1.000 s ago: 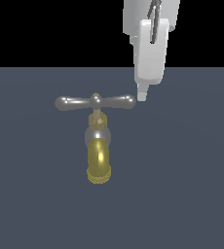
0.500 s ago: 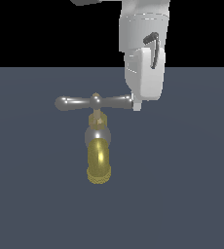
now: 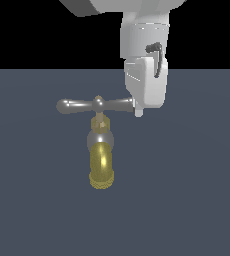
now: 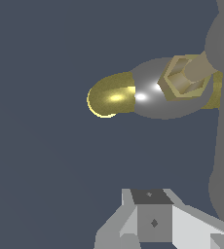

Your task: Turn on the faucet by rotating a designated handle.

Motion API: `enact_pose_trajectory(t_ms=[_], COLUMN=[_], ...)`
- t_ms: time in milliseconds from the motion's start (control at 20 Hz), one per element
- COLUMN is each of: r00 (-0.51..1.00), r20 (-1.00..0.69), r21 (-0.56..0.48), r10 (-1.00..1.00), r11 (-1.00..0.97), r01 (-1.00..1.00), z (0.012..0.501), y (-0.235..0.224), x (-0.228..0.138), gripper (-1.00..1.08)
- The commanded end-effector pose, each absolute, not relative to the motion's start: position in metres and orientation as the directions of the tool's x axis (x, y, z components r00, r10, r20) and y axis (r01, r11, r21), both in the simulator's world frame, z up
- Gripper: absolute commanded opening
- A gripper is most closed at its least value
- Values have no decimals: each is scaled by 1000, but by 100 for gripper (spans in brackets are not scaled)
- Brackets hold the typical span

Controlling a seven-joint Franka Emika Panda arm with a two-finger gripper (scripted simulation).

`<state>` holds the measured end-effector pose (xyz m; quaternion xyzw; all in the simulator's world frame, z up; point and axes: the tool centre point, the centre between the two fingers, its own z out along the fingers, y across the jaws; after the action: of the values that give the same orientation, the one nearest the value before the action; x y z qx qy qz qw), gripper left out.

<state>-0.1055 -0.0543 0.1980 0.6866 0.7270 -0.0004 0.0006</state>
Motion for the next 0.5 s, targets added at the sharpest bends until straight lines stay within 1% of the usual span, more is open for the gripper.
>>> enact_pose_trajectory(t_ms=[0,100,450], r00=[-59,-58,-59], r20=[-1,-1,-1], r21=[1,0,0], r10=[998,998,998], r11=[59,58,59], r01=[998,998,998], z=[198,198,198], y=[-54,-54,-56], x=[-105,-105,-86], gripper=[-100,-100,-100])
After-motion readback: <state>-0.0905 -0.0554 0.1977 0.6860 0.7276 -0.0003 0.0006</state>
